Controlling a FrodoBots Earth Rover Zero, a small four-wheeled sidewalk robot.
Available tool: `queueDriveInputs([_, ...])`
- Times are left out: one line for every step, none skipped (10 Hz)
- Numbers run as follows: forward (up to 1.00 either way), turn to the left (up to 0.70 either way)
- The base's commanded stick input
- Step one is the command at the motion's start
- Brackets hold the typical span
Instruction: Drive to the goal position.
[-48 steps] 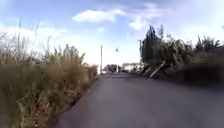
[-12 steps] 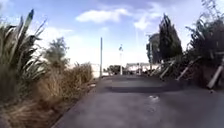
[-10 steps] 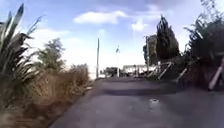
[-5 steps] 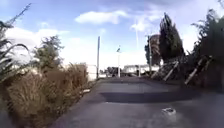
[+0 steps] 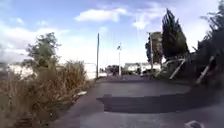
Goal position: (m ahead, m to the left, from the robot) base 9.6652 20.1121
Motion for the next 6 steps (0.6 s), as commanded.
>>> queueDriveInputs([1.0,0.0])
queueDriveInputs([1.0,0.0])
queueDriveInputs([1.0,0.0])
queueDriveInputs([1.0,0.0])
queueDriveInputs([1.0,0.0])
queueDriveInputs([1.0,0.0])
